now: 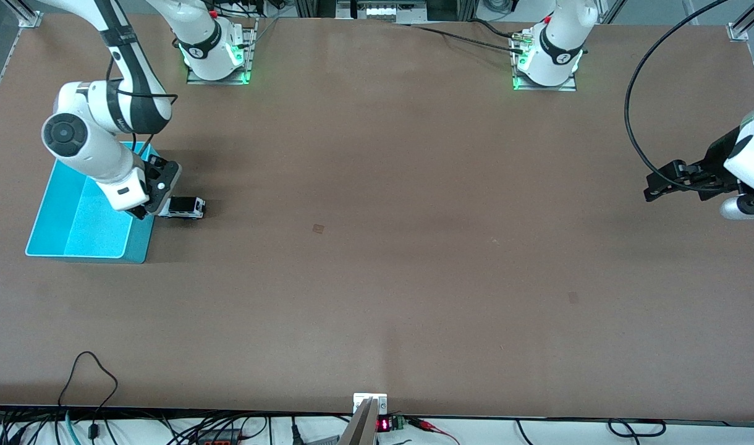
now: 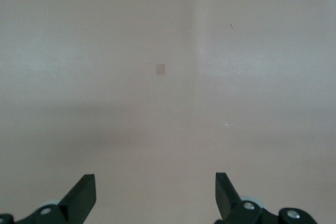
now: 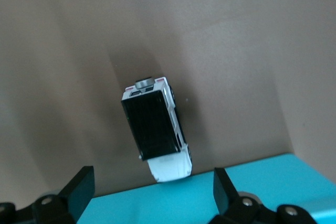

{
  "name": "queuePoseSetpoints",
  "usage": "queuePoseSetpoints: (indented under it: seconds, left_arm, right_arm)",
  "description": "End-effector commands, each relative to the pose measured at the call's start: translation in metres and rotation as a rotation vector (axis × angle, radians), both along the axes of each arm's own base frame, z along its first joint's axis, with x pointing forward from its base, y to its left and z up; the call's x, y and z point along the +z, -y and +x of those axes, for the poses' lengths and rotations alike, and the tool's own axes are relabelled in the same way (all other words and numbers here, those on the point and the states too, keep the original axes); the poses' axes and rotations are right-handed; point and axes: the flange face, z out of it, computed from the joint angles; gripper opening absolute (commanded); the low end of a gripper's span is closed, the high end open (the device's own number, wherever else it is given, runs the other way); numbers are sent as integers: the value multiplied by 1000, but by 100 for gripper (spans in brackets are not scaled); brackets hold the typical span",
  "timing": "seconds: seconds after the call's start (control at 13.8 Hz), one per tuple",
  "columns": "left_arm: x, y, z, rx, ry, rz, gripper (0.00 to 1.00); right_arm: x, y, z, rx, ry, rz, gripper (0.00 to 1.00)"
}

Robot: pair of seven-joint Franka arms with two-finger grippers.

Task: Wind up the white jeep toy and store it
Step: 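Lower and close the right gripper on the white jeep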

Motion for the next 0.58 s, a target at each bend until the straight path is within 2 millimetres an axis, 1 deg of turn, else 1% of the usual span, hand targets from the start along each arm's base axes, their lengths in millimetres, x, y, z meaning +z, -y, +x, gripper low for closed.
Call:
queuePoseSetpoints:
  seconds: [0.0,0.22,0.51]
  left_arm:
    - [8,-2,-7,-18,2,-18,100]
    - [9,-2,-7,-16,2,-18,100]
    - [10,-2,-7,-16,3,-18,100]
  right_arm:
    - [-12,-16,-9,92,38,-8,100]
    - [-37,-21,-20,112,94,25,100]
    - [-51,-23,-20,123,90,37,100]
